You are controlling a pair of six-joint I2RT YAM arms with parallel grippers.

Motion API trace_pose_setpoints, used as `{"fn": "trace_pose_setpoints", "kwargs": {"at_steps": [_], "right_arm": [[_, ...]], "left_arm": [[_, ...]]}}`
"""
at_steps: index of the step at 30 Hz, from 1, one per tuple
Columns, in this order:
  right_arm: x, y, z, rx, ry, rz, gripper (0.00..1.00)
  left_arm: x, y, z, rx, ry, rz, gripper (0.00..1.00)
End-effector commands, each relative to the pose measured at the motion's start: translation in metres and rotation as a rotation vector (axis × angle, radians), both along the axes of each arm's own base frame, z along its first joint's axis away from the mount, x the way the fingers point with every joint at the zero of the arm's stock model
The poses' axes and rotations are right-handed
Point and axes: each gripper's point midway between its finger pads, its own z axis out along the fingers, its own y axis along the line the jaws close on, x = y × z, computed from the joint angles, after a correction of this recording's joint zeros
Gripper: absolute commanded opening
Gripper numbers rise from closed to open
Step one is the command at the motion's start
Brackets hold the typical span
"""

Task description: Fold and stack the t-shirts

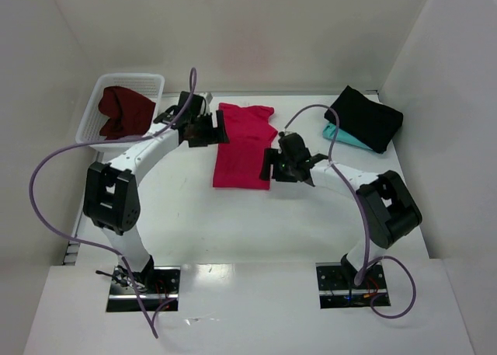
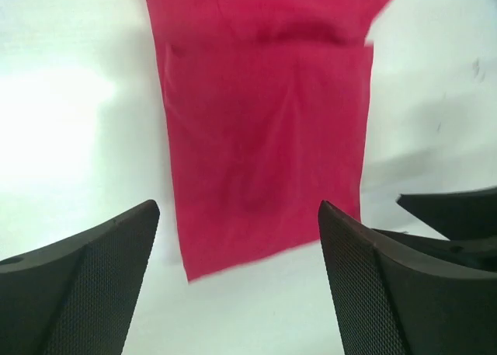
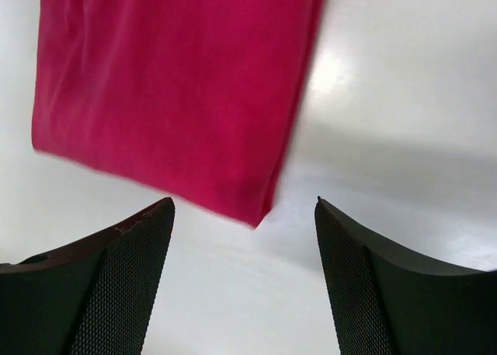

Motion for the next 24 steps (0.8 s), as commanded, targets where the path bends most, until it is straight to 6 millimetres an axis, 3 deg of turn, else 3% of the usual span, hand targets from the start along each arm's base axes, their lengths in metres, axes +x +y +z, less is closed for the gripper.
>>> {"fn": "trace_pose_setpoints", "kwargs": {"at_steps": [1, 6, 13, 24], "right_arm": [[-0.027, 0.025, 0.004, 0.048, 0.019, 0.044, 0.79], [-0.042, 0.024, -0.014, 0.047, 0.058, 0.027, 0.79], [-0.038, 0.015, -0.018, 0.008, 0.042, -0.022, 0.74], [-0.028, 0.023, -0.038, -0.001, 0.069, -0.015, 0.62]], "left_arm": [[-0.042, -0.001, -0.050, -0.014, 0.143, -0.041, 0.90], [-0.076, 0.002, -0.079, -0.019, 0.222, -0.043, 0.87], [-0.081, -0.002, -0.094, -0.042, 0.248, -0.050, 0.83], [-0.091, -0.010, -0.121, -0.057, 0.309, -0.079, 0.80]]}}
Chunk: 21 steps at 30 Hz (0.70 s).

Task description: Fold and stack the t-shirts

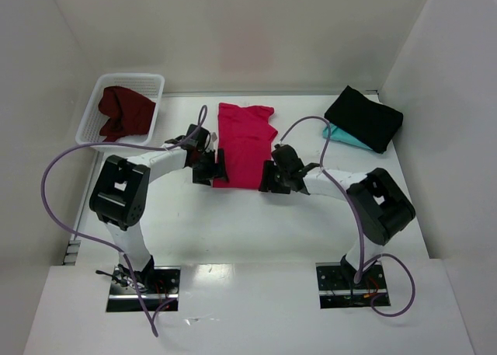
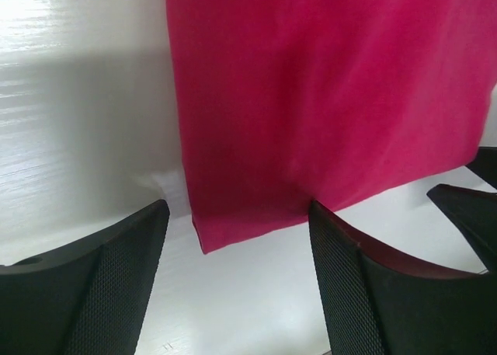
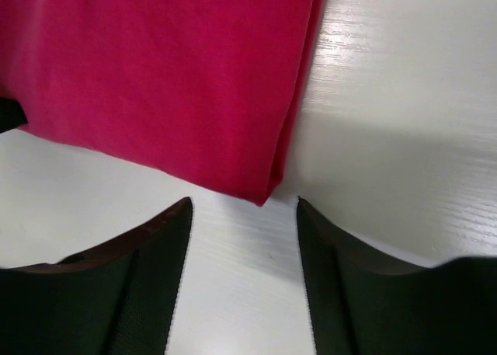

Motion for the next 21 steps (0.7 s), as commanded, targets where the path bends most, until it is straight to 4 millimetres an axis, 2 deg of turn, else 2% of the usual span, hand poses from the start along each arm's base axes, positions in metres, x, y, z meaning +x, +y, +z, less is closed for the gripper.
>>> {"fn": "trace_pose_setpoints", "kwargs": {"at_steps": [1, 5, 7, 11, 15, 18, 19, 21], "right_arm": [[0.015, 0.007, -0.001, 0.004, -0.024, -0.012, 0.58], [0.017, 0.011, 0.000, 0.017, -0.028, -0.006, 0.49], [0.019, 0.012, 0.000, 0.017, -0.028, -0.006, 0.45], [0.020, 0.013, -0.006, 0.012, -0.021, -0.006, 0.18], [0.018, 0.012, -0.009, 0.011, -0.019, -0.006, 0.03], [0.019, 0.010, -0.004, 0.019, -0.034, -0.019, 0.00], [0.016, 0.007, -0.008, 0.006, -0.028, -0.024, 0.00], [0.014, 0.005, -0.004, 0.012, -0.037, -0.025, 0.00]], "left_arm": [[-0.003, -0.006, -0.008, -0.026, 0.018, -0.007, 0.79], [-0.005, -0.007, -0.011, -0.032, 0.030, -0.012, 0.77], [-0.006, -0.007, -0.014, -0.029, 0.038, -0.012, 0.70], [-0.009, -0.006, -0.017, -0.026, 0.047, -0.011, 0.53], [-0.016, -0.003, -0.025, -0.014, 0.069, -0.019, 0.42], [-0.019, -0.002, -0.028, -0.011, 0.078, -0.019, 0.32], [-0.022, -0.001, -0.030, -0.008, 0.087, -0.018, 0.22], [-0.027, -0.003, -0.033, -0.006, 0.099, -0.021, 0.15]]}}
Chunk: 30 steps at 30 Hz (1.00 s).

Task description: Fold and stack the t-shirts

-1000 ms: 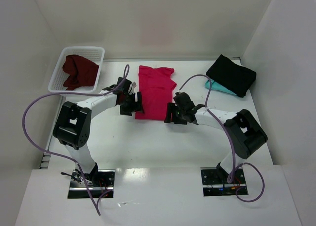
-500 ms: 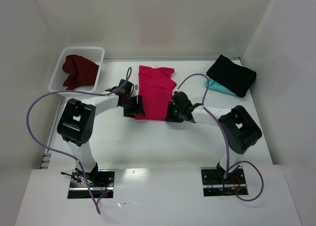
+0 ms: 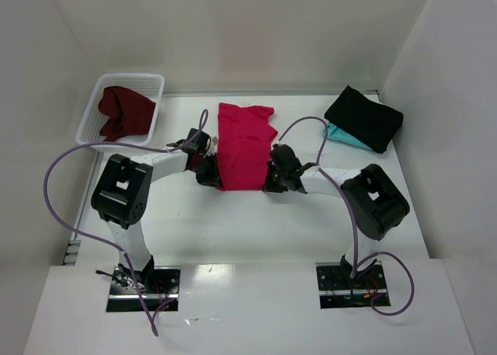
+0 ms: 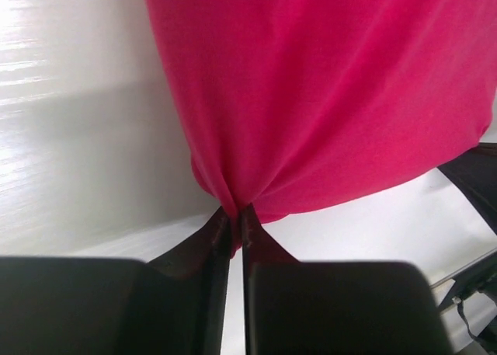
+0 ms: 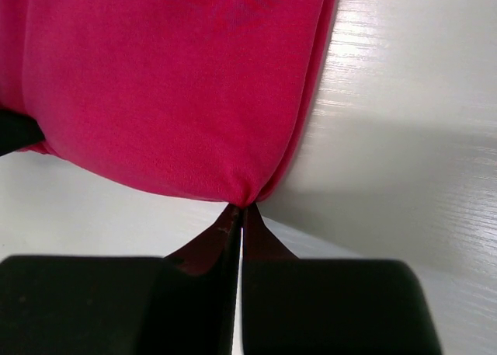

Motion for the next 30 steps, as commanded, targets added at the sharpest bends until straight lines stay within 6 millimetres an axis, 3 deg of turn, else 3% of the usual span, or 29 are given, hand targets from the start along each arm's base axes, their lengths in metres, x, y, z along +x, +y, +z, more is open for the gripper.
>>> {"fn": "trace_pose_setpoints", "kwargs": {"at_steps": [1, 2, 5, 10, 14, 19, 20, 21, 24, 30], "right_arm": [[0.002, -0.005, 0.002, -0.007, -0.033, -0.017, 0.00], [-0.002, -0.007, 0.002, -0.012, -0.026, -0.017, 0.00], [-0.011, -0.013, 0.003, -0.011, -0.018, -0.024, 0.00], [-0.040, -0.009, 0.008, -0.009, 0.000, 0.003, 0.00], [-0.065, -0.019, 0.007, -0.018, 0.032, -0.010, 0.00], [-0.092, -0.018, 0.037, 0.048, 0.028, -0.012, 0.00], [-0.102, -0.022, 0.034, 0.041, 0.036, -0.001, 0.00], [-0.104, -0.023, 0.046, 0.072, 0.017, -0.013, 0.00], [-0.122, -0.034, 0.049, 0.082, 0.041, -0.035, 0.00], [-0.145, -0.035, 0.089, 0.185, 0.014, -0.019, 0.00]], "left_arm": [[-0.022, 0.003, -0.020, 0.030, 0.079, 0.000, 0.12], [-0.027, 0.005, -0.020, 0.032, 0.083, 0.000, 0.06], [-0.034, 0.003, -0.014, 0.024, 0.081, 0.007, 0.00], [-0.060, 0.002, -0.005, 0.044, 0.115, 0.020, 0.00], [-0.084, -0.004, 0.008, 0.064, 0.122, -0.003, 0.00], [-0.122, -0.006, 0.014, 0.076, 0.169, -0.003, 0.00], [-0.126, -0.007, 0.020, 0.067, 0.161, -0.003, 0.00], [-0.137, -0.010, 0.022, 0.069, 0.178, -0.009, 0.00], [-0.156, -0.016, 0.032, 0.066, 0.170, -0.006, 0.00], [-0.173, -0.021, 0.072, 0.047, 0.144, -0.007, 0.00]]}}
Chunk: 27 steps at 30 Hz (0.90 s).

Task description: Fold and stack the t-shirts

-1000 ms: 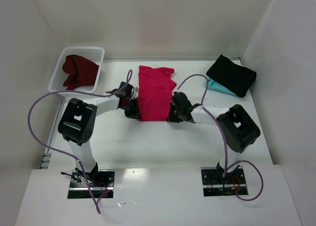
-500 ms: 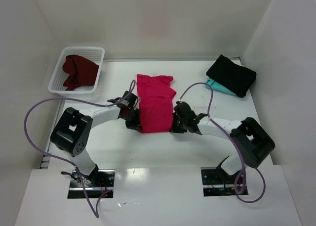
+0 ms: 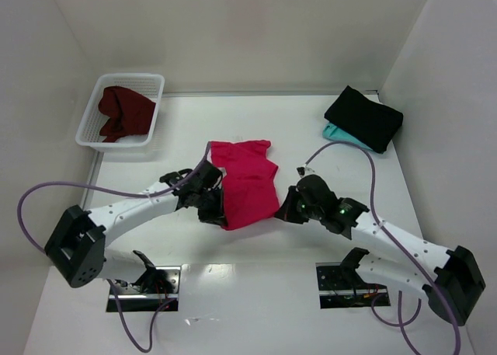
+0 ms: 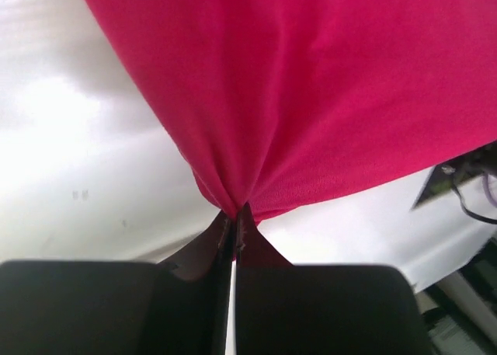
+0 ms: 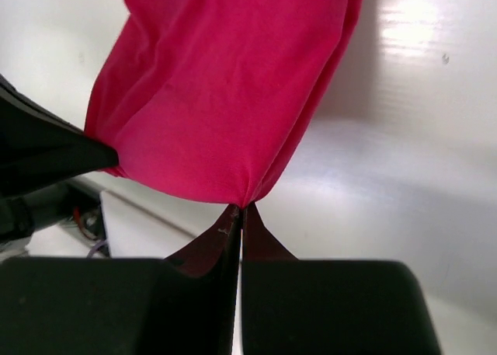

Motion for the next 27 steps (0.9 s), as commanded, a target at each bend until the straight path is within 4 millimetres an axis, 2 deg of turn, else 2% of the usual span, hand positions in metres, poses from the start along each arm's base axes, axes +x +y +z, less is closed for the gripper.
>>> {"fn": "trace_pose_setpoints", "kwargs": {"at_steps": [1, 3, 4, 6, 7, 9, 10, 12, 13, 14, 15, 16, 18, 19, 20, 22, 23, 25, 26, 27], "right_arm": [[-0.009, -0.006, 0.018, 0.001, 0.010, -0.025, 0.00], [-0.005, -0.006, 0.032, 0.007, -0.021, -0.030, 0.00], [0.001, -0.005, 0.045, 0.010, -0.056, -0.030, 0.00], [0.009, -0.002, 0.052, -0.007, -0.082, -0.027, 0.00], [0.014, 0.002, 0.065, 0.004, -0.105, -0.021, 0.00], [0.026, 0.006, 0.068, -0.034, -0.139, -0.007, 0.00], [0.032, 0.011, 0.080, -0.029, -0.165, 0.004, 0.00], [0.055, 0.005, 0.078, -0.089, -0.192, -0.015, 0.00], [0.067, 0.004, 0.088, -0.087, -0.219, -0.027, 0.00], [0.078, 0.005, 0.094, -0.076, -0.240, -0.030, 0.00], [0.093, -0.003, 0.097, -0.080, -0.254, -0.055, 0.00], [0.104, -0.002, 0.099, -0.093, -0.271, -0.045, 0.00], [0.122, -0.002, 0.105, -0.096, -0.304, -0.048, 0.00], [0.135, 0.000, 0.105, -0.109, -0.307, -0.053, 0.00], [0.140, 0.002, 0.104, -0.127, -0.313, -0.036, 0.00], [0.157, 0.009, 0.115, -0.105, -0.350, -0.038, 0.00], [0.167, 0.010, 0.107, -0.123, -0.341, -0.037, 0.00], [0.181, 0.019, 0.116, -0.113, -0.375, -0.035, 0.00], [0.189, 0.020, 0.104, -0.125, -0.347, -0.032, 0.00], [0.197, 0.019, 0.103, -0.132, -0.353, -0.037, 0.00]], "left_arm": [[-0.003, 0.010, 0.036, 0.024, -0.018, 0.072, 0.00], [0.002, 0.017, 0.055, 0.040, -0.062, 0.107, 0.00], [0.005, 0.018, 0.068, 0.026, -0.090, 0.124, 0.00], [0.012, 0.018, 0.086, 0.017, -0.131, 0.137, 0.00], [0.013, 0.019, 0.089, 0.024, -0.140, 0.143, 0.00], [0.025, 0.024, 0.096, 0.029, -0.175, 0.168, 0.00], [0.036, 0.026, 0.101, 0.039, -0.197, 0.182, 0.00], [0.052, 0.032, 0.105, 0.065, -0.231, 0.188, 0.00], [0.060, 0.034, 0.102, 0.086, -0.231, 0.192, 0.00], [0.069, 0.033, 0.107, 0.084, -0.246, 0.194, 0.00], [0.079, 0.041, 0.107, 0.101, -0.255, 0.199, 0.00], [0.087, 0.044, 0.102, 0.120, -0.246, 0.202, 0.00], [0.106, 0.048, 0.109, 0.117, -0.280, 0.215, 0.00], [0.116, 0.057, 0.106, 0.136, -0.278, 0.226, 0.00], [0.124, 0.060, 0.108, 0.136, -0.293, 0.232, 0.00], [0.143, 0.069, 0.108, 0.143, -0.306, 0.239, 0.00], [0.149, 0.070, 0.108, 0.144, -0.303, 0.238, 0.00], [0.164, 0.072, 0.099, 0.148, -0.291, 0.233, 0.00], [0.172, 0.076, 0.101, 0.152, -0.297, 0.245, 0.00], [0.179, 0.076, 0.100, 0.144, -0.302, 0.235, 0.00]]}}
